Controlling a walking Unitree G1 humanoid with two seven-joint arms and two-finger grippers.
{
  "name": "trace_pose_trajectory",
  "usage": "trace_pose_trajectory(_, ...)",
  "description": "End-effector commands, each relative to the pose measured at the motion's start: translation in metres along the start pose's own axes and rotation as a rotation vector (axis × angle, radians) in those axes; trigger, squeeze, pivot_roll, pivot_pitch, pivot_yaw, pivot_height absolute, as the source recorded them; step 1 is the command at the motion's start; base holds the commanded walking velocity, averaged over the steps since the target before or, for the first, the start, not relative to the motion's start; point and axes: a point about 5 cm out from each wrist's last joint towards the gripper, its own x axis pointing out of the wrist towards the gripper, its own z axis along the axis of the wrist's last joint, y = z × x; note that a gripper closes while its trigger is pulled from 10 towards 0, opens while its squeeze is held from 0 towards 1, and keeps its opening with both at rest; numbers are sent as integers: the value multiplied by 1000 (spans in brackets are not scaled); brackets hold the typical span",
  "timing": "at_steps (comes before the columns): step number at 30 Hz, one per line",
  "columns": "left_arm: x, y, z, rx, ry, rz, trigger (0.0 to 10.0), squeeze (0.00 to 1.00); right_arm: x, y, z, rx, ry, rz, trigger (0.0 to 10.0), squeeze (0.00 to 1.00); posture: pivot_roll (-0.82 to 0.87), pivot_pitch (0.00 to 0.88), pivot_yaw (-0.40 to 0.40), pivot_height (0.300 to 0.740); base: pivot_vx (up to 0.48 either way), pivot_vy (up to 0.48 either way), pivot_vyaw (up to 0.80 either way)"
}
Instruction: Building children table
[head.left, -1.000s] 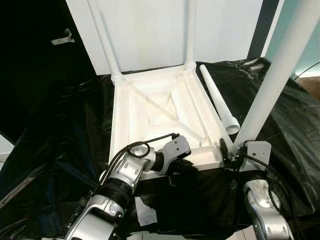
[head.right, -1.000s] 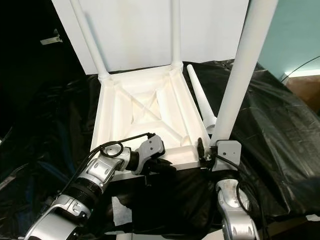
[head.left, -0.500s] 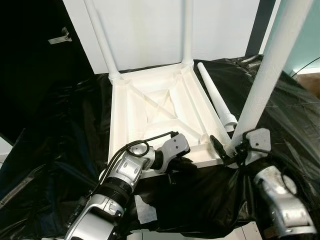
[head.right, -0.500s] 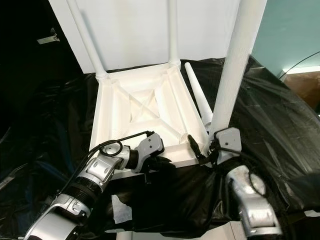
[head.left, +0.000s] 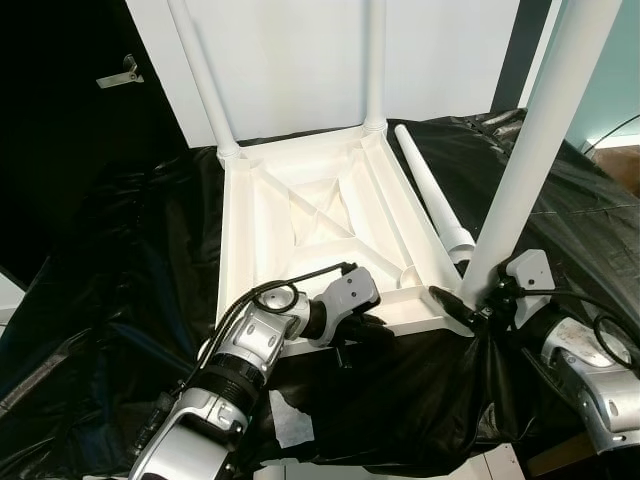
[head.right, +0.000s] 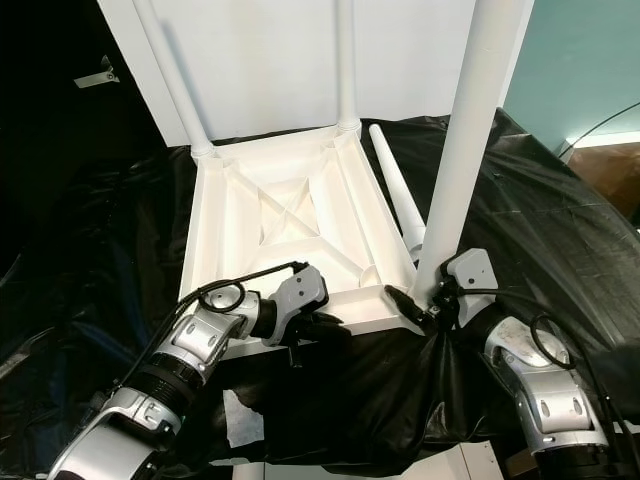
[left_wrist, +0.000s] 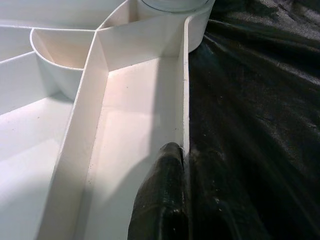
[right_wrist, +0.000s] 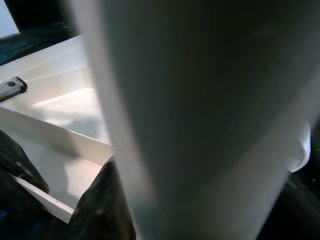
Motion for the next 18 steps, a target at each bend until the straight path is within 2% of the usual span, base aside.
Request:
trace_pose_trajectory(1, 11, -24, -52, -230, 63, -38, 10000, 0, 4, 6, -5, 12, 31, 49, 0, 0, -137, 37, 32, 740, 0, 0, 0)
trace_pose_trajectory(9, 11, -23, -51, -225, 62, -39, 10000, 0, 4, 10, -8, 42, 25, 24, 0, 0, -144, 39, 35, 740, 0, 0, 0)
trace_pose_trajectory(12, 12, -24, -51, -225, 62, -42, 10000, 0, 5, 15, -10, 96, 0, -36, 0, 0, -144, 40, 35, 740, 0, 0, 0)
trace_pose_trajectory(13, 12, -24, -51, -225, 62, -43, 10000, 0, 7, 20, -12, 137, -14, -91, 0, 0, -145, 40, 37, 740, 0, 0, 0)
trace_pose_trajectory(16, 12, -25, -51, -225, 62, -45, 10000, 0, 7, 37, -19, 175, -26, -206, 0, 0, -143, 42, 35, 740, 0, 0, 0)
trace_pose_trajectory(18, 12, -25, -51, -226, 62, -43, 10000, 0, 5, 45, -23, 205, -43, -333, 0, 0, -140, 43, 33, 740, 0, 0, 0)
